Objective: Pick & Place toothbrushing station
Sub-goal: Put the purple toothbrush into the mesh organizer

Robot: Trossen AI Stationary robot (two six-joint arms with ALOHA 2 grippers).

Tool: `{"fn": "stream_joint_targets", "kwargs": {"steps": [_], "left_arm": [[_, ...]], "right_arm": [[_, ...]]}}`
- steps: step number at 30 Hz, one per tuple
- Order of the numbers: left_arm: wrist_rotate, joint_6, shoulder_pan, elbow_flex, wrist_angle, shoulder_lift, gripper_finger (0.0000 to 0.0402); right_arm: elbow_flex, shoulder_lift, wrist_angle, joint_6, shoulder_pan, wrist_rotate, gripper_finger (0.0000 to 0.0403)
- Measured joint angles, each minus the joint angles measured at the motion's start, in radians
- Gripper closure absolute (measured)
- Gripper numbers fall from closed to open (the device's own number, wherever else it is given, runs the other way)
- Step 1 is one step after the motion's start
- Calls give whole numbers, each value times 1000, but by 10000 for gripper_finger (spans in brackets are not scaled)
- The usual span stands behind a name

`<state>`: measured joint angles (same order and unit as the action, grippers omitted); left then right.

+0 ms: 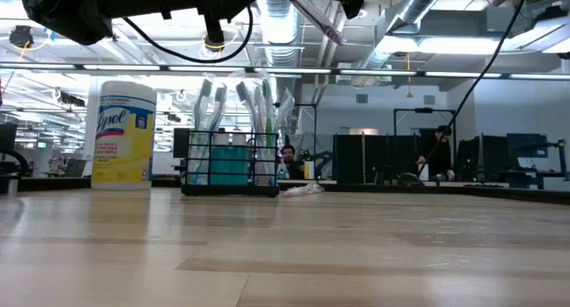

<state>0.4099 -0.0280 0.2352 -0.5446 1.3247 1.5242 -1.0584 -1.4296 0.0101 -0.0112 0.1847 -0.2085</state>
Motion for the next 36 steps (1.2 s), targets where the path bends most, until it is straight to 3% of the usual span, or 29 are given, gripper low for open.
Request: {"fn": "stream_joint_targets", "kwargs": {"steps": [12, 23, 36], "left_arm": [[0, 1, 0, 0, 0, 0, 388], [0, -2, 1, 0, -6, -1, 394], [53, -3, 2, 0, -67, -3, 394]], "right_arm": [[0, 0, -2, 0, -17, -2, 403], [0, 1, -7, 11, -17, 0, 394], [0, 1, -66, 37, -57, 1, 283]]}}
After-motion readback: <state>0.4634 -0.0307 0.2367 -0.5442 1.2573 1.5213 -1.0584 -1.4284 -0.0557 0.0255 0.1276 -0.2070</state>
